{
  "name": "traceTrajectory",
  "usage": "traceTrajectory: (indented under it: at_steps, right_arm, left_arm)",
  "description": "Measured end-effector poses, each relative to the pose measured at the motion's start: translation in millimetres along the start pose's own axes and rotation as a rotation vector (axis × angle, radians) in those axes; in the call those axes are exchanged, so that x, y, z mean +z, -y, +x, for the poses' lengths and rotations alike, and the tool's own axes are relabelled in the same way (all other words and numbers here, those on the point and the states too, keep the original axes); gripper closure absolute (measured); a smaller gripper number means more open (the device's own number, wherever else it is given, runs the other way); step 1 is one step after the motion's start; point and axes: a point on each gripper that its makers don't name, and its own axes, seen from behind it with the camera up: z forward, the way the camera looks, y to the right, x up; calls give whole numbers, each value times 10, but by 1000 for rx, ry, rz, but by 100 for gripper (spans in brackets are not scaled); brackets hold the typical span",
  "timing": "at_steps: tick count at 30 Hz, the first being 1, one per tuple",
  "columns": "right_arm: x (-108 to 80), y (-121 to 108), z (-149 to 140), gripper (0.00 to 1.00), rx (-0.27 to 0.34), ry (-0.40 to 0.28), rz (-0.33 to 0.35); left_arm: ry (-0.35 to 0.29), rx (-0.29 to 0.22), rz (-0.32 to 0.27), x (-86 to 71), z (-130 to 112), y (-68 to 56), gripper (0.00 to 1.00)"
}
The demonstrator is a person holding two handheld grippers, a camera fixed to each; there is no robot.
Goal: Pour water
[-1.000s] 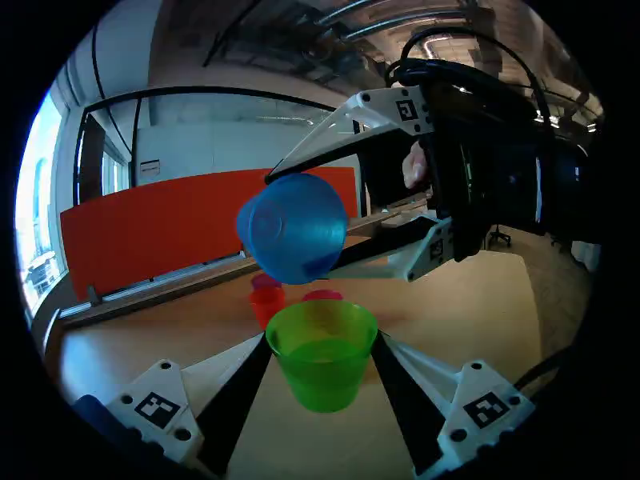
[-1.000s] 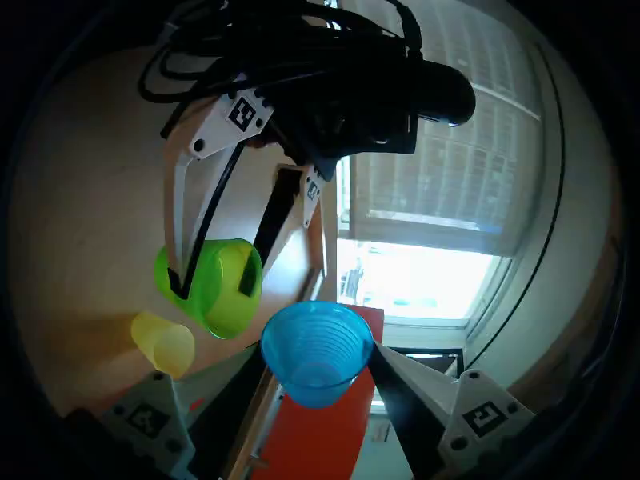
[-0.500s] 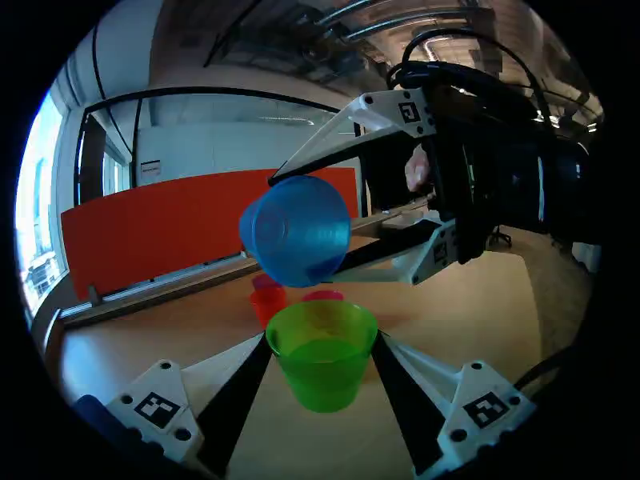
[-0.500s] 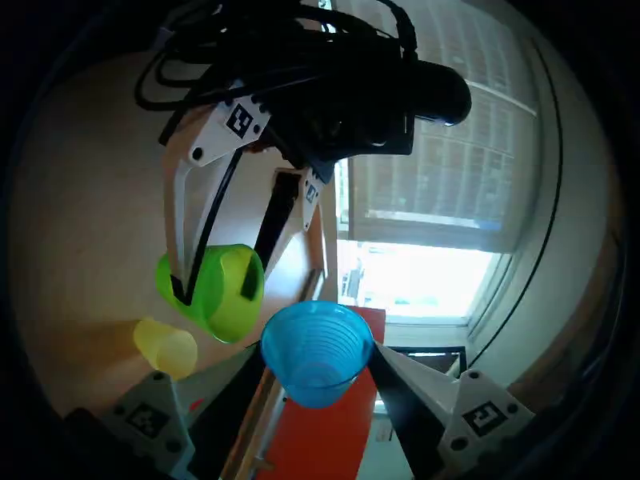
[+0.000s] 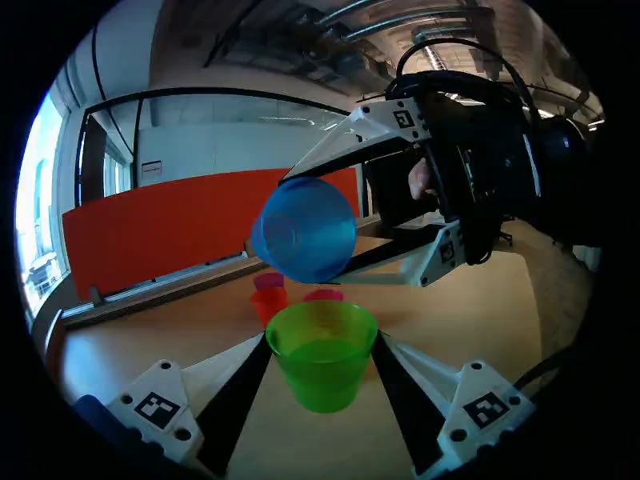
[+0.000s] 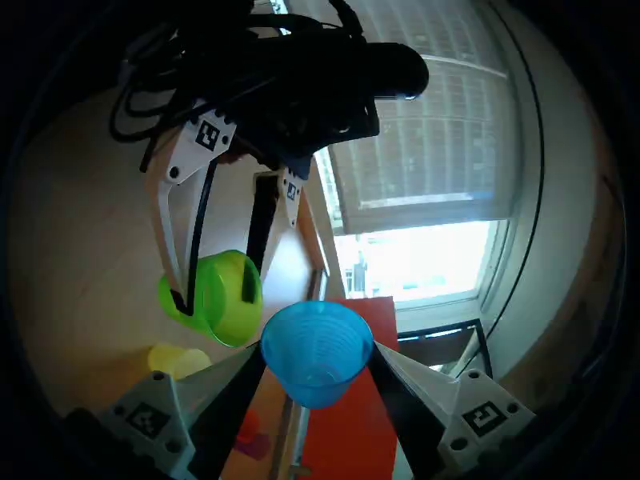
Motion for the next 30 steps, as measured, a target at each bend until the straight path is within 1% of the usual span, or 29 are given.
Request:
traceTrajectory:
  at_steps: [8,17,24,27,30]
  right_arm:
    - [-8,-45,-131,9,155,-6,-19]
    - [-48,-14,-180,9,277,-5,-37]
    - [-115,13,-182,9,434,-13,-59]
    - [-145,49,-202,9,494,-7,-58]
    - [-158,93,-240,9,568,6,-53]
  left_arm:
    - [0,7,3,-16,3,-1,13]
    - [0,7,9,-27,1,16,13]
    - [-1,8,12,-40,8,20,13]
    - [0,9,15,-48,9,27,13]
    - [0,9,17,-55,9,30,13]
